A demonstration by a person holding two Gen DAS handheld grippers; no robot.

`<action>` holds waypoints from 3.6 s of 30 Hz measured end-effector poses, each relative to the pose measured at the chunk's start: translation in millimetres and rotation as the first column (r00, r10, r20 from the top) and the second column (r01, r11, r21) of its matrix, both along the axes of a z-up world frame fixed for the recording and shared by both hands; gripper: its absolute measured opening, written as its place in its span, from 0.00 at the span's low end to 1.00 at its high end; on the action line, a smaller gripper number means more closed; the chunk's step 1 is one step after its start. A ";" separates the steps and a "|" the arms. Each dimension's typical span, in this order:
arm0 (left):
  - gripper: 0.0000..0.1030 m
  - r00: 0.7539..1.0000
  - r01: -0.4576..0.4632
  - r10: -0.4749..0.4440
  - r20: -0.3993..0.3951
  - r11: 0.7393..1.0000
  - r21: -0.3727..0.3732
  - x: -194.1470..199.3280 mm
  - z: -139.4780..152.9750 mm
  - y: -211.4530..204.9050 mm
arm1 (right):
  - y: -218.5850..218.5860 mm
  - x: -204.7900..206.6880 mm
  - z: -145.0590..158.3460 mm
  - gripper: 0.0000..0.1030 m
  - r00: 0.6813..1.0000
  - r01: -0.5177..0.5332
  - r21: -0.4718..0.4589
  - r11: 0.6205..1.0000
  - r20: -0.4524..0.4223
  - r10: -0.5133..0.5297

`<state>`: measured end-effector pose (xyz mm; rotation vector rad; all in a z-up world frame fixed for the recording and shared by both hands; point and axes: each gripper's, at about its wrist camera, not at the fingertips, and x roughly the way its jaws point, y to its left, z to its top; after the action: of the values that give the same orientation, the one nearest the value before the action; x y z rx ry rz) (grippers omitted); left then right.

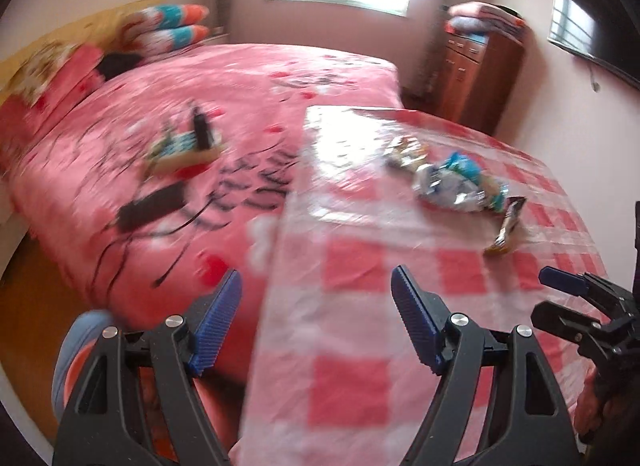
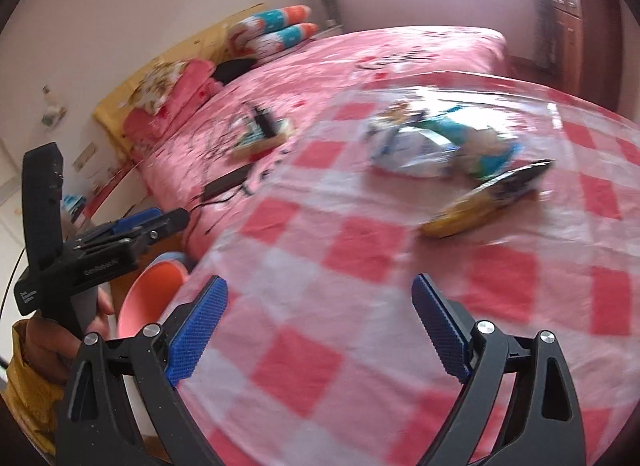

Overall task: Collect trash
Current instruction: 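Move both tools back toward the remaining trash on the checked sheet, then grasp the yellow bread bag with the left tool while the right tool grasps the blue snack bag, then lift both bags and carry them over the orange bucket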

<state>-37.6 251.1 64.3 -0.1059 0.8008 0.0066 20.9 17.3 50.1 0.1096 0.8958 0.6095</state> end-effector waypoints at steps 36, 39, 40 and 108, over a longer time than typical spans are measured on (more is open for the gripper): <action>0.75 0.941 0.306 -0.310 -0.135 0.951 -0.050 255.8 -60.4 -99.2 | -52.3 190.0 -22.8 0.82 0.995 0.088 -0.037 0.995 -0.053 -0.090; 0.73 0.943 0.309 -0.310 -0.124 0.951 -0.026 255.7 -61.6 -103.0 | -49.1 191.9 -28.8 0.77 0.995 0.073 -0.041 0.997 -0.065 -0.076; 0.69 0.943 0.310 -0.309 -0.121 0.951 -0.011 254.5 -61.8 -105.6 | -47.0 191.7 -31.3 0.76 0.995 0.062 -0.044 0.997 -0.069 -0.065; 0.39 0.960 0.270 -0.281 -0.009 0.932 -0.240 45.8 -47.5 -108.1 | -44.8 27.6 -40.5 0.43 0.989 0.141 -0.229 0.963 0.086 -0.124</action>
<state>8.2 143.0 16.9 -0.2189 0.8519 -0.3553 48.5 -27.5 9.6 -0.0650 0.8782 0.3770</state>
